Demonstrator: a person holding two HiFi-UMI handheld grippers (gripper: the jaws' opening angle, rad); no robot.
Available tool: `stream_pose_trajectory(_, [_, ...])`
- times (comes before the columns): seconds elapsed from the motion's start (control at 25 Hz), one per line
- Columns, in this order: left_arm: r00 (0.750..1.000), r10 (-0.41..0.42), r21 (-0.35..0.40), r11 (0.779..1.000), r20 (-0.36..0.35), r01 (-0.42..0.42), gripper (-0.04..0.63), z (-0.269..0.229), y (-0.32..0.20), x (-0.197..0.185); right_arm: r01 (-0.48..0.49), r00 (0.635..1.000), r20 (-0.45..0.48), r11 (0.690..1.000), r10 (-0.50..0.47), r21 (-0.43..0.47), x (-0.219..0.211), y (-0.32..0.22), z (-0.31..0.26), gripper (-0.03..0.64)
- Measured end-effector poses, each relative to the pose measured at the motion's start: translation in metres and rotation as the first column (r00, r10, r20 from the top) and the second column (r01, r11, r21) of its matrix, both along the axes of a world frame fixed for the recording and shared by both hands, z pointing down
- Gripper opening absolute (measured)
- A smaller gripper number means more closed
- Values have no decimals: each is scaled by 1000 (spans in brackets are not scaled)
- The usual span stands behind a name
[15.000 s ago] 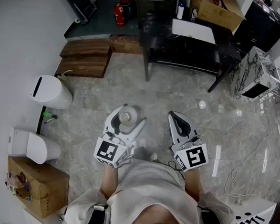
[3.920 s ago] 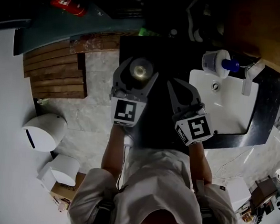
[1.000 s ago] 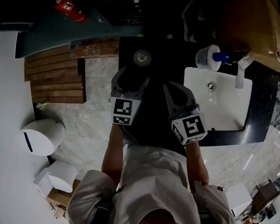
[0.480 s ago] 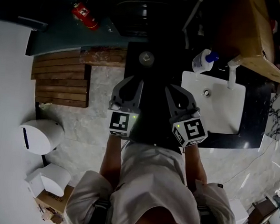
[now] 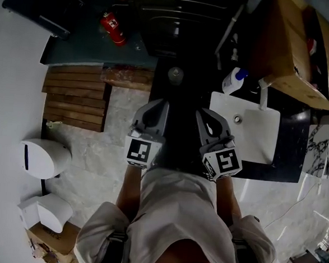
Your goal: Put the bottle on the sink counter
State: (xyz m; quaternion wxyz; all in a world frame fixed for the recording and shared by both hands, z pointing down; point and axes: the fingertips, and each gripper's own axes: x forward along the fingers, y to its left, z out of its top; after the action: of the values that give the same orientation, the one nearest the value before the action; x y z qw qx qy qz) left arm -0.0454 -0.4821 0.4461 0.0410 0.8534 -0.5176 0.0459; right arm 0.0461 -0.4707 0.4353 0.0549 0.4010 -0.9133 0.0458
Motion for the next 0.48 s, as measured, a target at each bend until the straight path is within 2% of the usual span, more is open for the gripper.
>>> stream_pose_trajectory(0.48, [1000,19,14,1000,17,-19,2,-7,28,11,-22,1000,10,1000,22,-5,9,14,1,-5])
